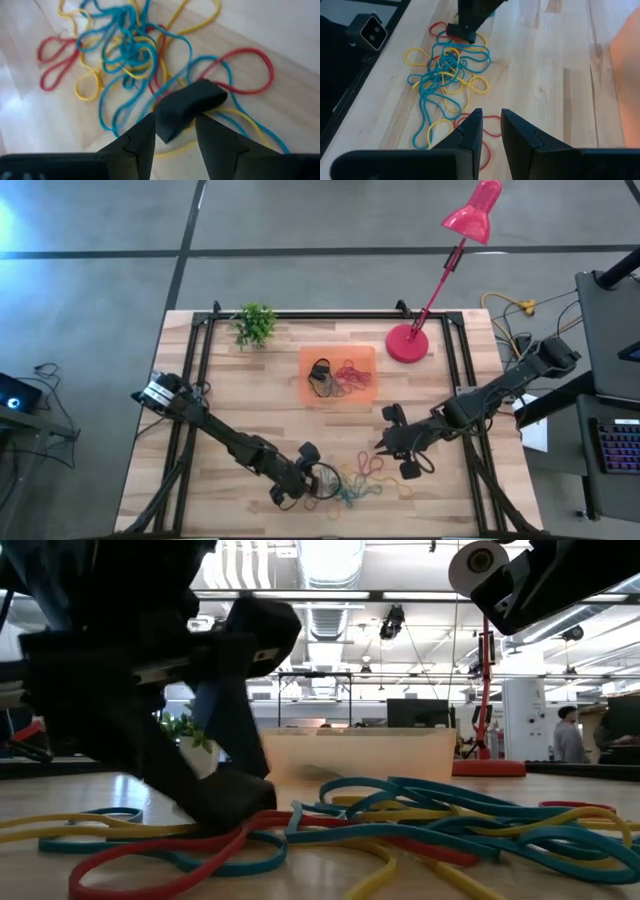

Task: Pick and place rubber bands into bin
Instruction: Put the black rubber band into the bin

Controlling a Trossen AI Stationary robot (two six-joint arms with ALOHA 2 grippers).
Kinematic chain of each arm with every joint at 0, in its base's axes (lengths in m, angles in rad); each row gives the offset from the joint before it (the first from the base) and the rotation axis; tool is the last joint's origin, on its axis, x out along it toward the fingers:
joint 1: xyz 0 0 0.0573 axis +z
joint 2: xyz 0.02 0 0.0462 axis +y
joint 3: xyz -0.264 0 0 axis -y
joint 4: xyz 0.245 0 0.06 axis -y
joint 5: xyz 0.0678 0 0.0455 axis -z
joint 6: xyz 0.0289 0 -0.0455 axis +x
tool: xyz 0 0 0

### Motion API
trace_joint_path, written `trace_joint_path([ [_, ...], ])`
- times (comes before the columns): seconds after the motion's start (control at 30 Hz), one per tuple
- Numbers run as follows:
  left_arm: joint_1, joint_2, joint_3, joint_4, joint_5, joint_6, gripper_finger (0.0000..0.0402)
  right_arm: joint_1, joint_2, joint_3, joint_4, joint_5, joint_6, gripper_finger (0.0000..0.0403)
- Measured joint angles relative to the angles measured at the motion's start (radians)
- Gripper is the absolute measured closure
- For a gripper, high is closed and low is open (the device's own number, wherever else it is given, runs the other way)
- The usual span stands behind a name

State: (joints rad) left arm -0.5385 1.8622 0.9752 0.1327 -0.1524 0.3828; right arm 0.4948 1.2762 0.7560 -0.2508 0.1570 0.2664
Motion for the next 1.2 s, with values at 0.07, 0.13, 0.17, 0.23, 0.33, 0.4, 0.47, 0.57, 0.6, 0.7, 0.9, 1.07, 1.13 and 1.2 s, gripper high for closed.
trace_joint_path([
  [0.07, 0.0, -0.002, 0.001, 0.002, -0.004, 0.0, 0.0276, 0.004, 0.0, -0.001, 0.001, 0.0, 0.007, 0.0344],
  [0.13, 0.0, -0.002, 0.005, 0.001, -0.003, 0.0, 0.0276, 0.006, 0.0, -0.005, 0.0, 0.0, 0.013, 0.0344],
  [0.17, 0.0, -0.003, 0.006, 0.0, -0.003, 0.0, 0.0276, 0.007, 0.0, -0.007, -0.001, 0.0, 0.016, 0.0344],
  [0.23, 0.0, -0.004, 0.012, 0.0, -0.003, 0.0, 0.0276, 0.01, 0.0, -0.009, 0.0, 0.0, 0.016, 0.0344],
  [0.33, 0.0, -0.004, 0.018, 0.001, -0.003, 0.0, 0.0276, 0.014, 0.0, -0.012, 0.002, 0.0, 0.022, 0.0344],
  [0.4, 0.0, -0.004, 0.023, 0.001, -0.003, 0.0, 0.0276, 0.017, 0.0, -0.014, 0.0, 0.0, 0.023, 0.0344],
  [0.47, 0.001, -0.004, 0.026, 0.001, -0.003, 0.0, 0.0276, 0.017, 0.0, -0.018, 0.003, 0.0, 0.023, 0.0344],
  [0.57, 0.002, -0.004, 0.027, -0.001, -0.003, 0.0, 0.0276, 0.018, 0.0, -0.024, 0.003, 0.001, 0.023, 0.0345],
  [0.6, 0.002, -0.004, 0.026, -0.001, -0.002, 0.0, 0.0276, 0.018, 0.0, -0.026, 0.003, 0.001, 0.024, 0.0345],
  [0.7, 0.003, -0.003, 0.027, -0.002, 0.005, -0.003, 0.0276, 0.018, 0.0, -0.03, 0.009, 0.001, 0.024, 0.0346],
  [0.9, 0.014, -0.002, 0.027, -0.002, 0.025, -0.009, 0.0277, 0.018, 0.0, -0.036, 0.028, 0.001, 0.025, 0.0346],
  [1.07, 0.022, 0.0, 0.026, -0.002, 0.036, -0.01, 0.0296, 0.018, 0.0, -0.041, 0.029, 0.001, 0.046, 0.0346],
  [1.13, 0.023, 0.0, 0.027, -0.002, 0.042, -0.01, 0.0314, 0.018, 0.0, -0.042, 0.029, 0.001, 0.048, 0.0346],
  [1.2, 0.024, 0.0, 0.027, -0.003, 0.044, -0.01, 0.0334, 0.018, 0.0, -0.042, 0.029, 0.001, 0.048, 0.0346],
])
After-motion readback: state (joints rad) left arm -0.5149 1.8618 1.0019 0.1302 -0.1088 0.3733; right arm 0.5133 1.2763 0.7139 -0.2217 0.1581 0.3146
